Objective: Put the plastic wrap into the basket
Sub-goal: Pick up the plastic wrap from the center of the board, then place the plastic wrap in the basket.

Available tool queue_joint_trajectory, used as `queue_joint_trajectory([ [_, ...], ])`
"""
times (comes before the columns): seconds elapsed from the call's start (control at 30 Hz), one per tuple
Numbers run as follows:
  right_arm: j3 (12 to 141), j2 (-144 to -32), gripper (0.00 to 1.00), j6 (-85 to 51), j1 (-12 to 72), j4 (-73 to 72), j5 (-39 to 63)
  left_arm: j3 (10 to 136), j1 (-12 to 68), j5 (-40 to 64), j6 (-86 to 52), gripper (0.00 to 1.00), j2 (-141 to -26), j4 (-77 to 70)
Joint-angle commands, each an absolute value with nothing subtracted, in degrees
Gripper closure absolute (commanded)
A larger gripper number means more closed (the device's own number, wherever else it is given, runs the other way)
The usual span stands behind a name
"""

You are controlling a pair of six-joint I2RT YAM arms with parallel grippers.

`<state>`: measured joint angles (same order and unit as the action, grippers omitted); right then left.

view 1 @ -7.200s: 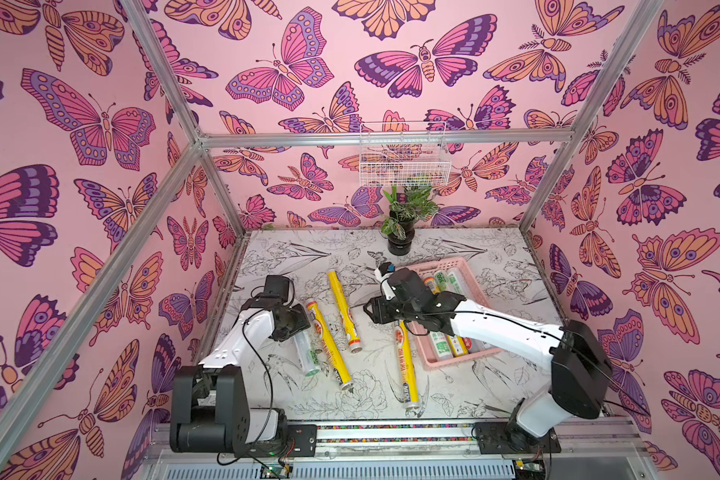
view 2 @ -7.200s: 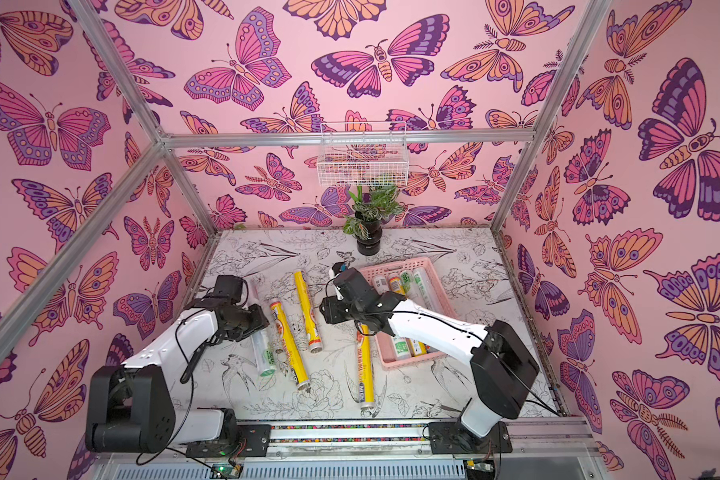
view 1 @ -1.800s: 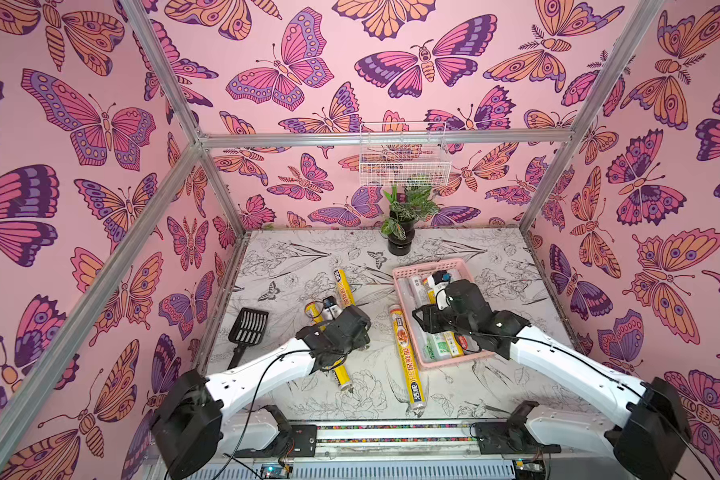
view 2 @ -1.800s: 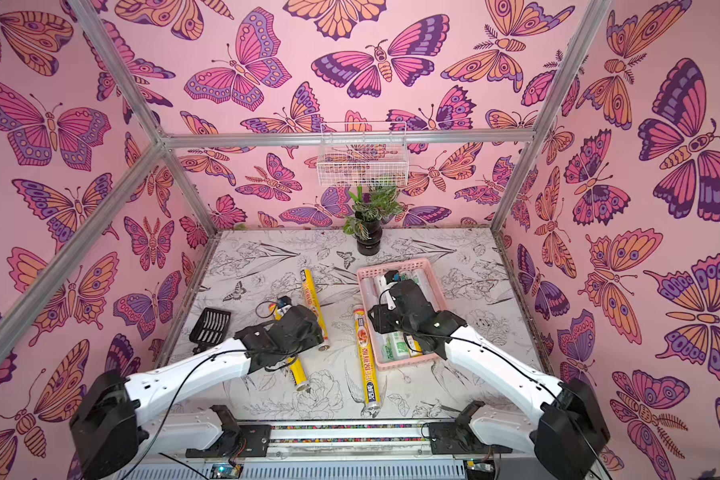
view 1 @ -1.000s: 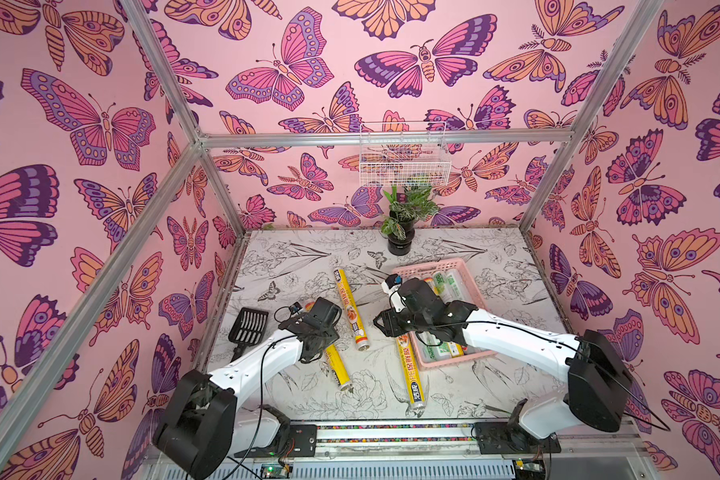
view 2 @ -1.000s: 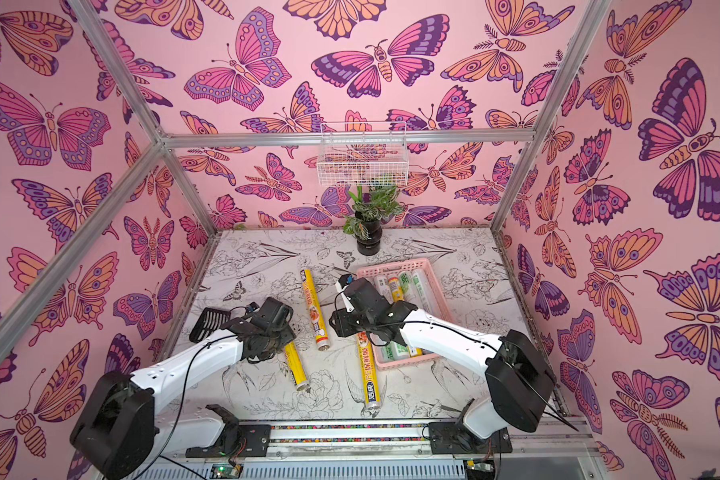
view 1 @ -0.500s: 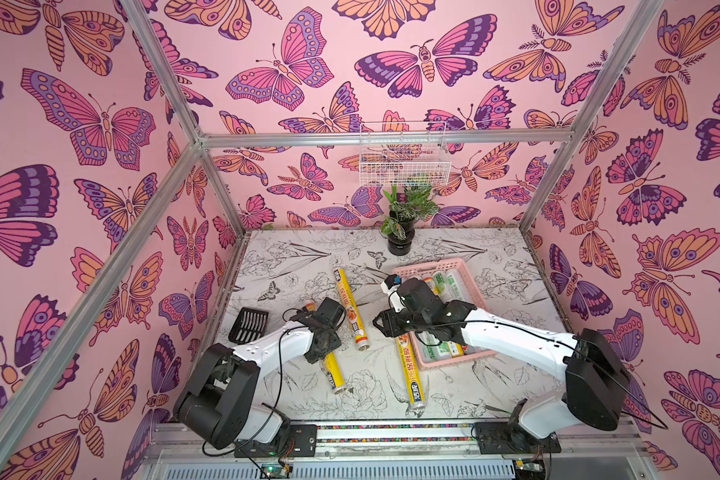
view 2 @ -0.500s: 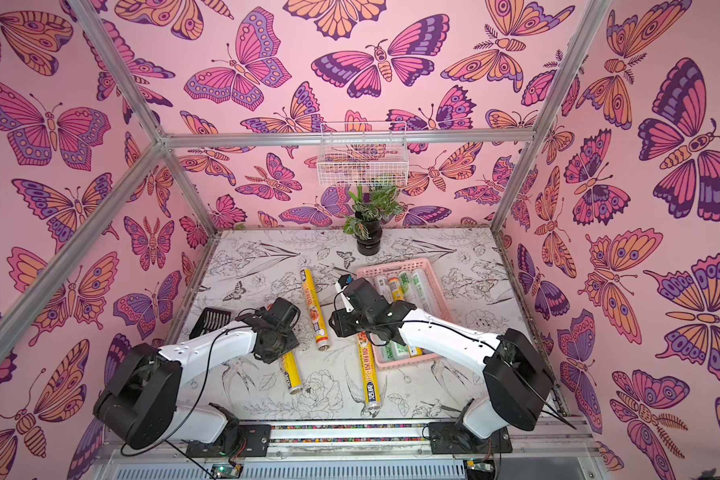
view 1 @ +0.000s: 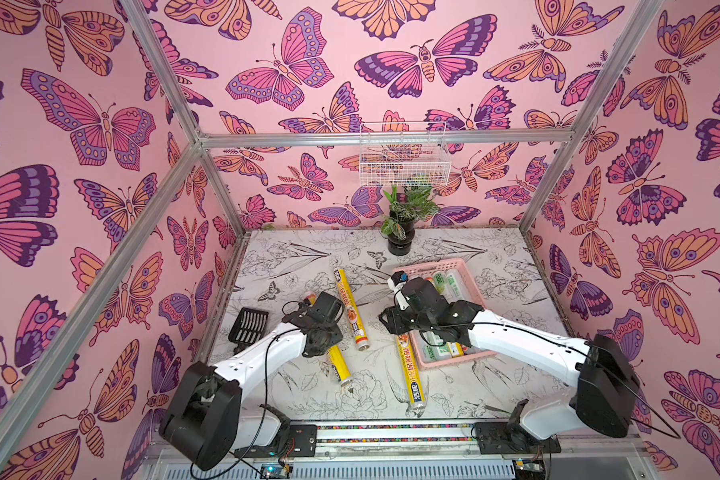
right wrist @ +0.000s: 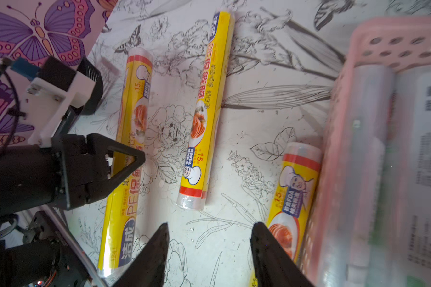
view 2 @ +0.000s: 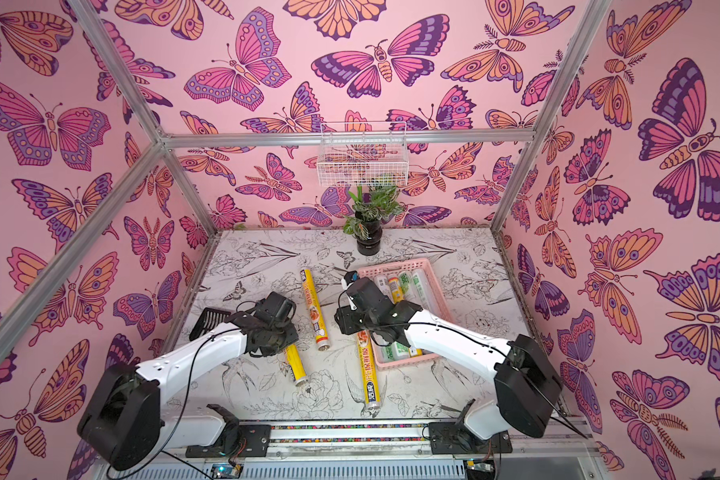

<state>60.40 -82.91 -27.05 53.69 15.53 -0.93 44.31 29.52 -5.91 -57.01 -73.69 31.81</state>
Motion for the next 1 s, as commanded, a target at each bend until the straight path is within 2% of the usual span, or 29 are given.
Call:
queue_joint_trajectory([
  [0.0, 59.07, -77.89, 0.43, -27.34, 52.67, 17.24, -7.81, 48.25, 31.77, -5.61, -55.95, 0.76, -69.43, 32.4],
  [0.23, 53.83, -68.22, 0.42, -29.13, 45.05, 16.9, -7.75, 60.41, 40.81, -8.72, -55.32, 0.76, -72.35, 32.32],
  [0.57, 50.19, -58.98, 0.41, -29.79, 26.08, 23.62, 0.29, 80.02, 48.53, -1.02, -55.69, 0.76, -91.54, 25.64],
  [0.77, 50.21, -59.23, 0.41, -27.42, 14.69, 27.79, 6.98, 91.14, 50.65, 3.08, -59.11, 0.77, -104.74, 21.77],
  [0.97, 50.94, -60.89, 0.41, -24.37, 10.81, 30.34, 8.47, 101.01, 51.96, 4.48, -61.92, 0.76, -114.92, 20.57],
])
